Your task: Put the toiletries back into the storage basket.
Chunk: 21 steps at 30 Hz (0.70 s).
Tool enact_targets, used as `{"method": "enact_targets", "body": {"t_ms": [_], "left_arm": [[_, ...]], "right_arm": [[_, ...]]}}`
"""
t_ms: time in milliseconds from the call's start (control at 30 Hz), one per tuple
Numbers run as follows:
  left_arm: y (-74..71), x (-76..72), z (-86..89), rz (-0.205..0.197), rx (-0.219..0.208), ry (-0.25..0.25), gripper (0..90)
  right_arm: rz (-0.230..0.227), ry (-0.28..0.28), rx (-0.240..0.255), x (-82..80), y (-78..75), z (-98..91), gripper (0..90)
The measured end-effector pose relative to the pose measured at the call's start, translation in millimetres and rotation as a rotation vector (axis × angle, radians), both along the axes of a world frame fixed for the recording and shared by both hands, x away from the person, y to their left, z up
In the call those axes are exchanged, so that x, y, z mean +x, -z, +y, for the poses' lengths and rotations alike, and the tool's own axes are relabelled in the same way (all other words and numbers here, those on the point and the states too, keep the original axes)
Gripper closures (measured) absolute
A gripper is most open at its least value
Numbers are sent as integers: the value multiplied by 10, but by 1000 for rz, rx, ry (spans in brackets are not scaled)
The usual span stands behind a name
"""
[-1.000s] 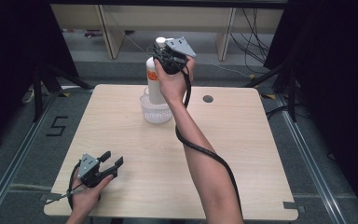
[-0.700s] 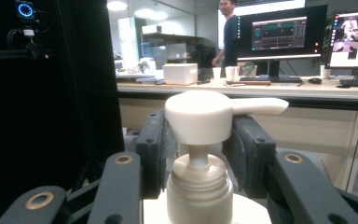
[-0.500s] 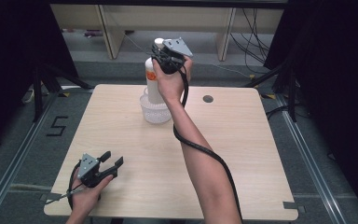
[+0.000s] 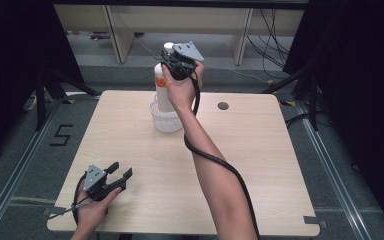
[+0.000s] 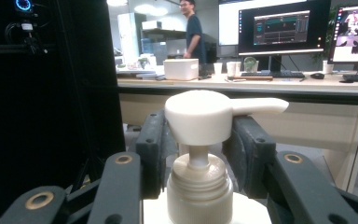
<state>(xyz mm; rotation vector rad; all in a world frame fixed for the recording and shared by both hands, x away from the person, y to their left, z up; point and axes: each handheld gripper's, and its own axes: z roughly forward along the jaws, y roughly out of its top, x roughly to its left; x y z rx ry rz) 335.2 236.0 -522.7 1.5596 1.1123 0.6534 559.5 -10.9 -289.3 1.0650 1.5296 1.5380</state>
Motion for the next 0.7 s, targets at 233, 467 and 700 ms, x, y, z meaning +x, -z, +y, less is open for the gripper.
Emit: {"method": "enact_targets", "body": {"t_ms": [233,467,700], "left_arm": [[0,1,0,0,1,2,390],[0,1,-1,-1,1,1,390],[0,1,0,-1,1,2,390]], "right_arm": [[-2,3,-5,26,24,7,602],[1,6,-3,46,45,13,602],[17,7,-3,64,78,17,602]]}}
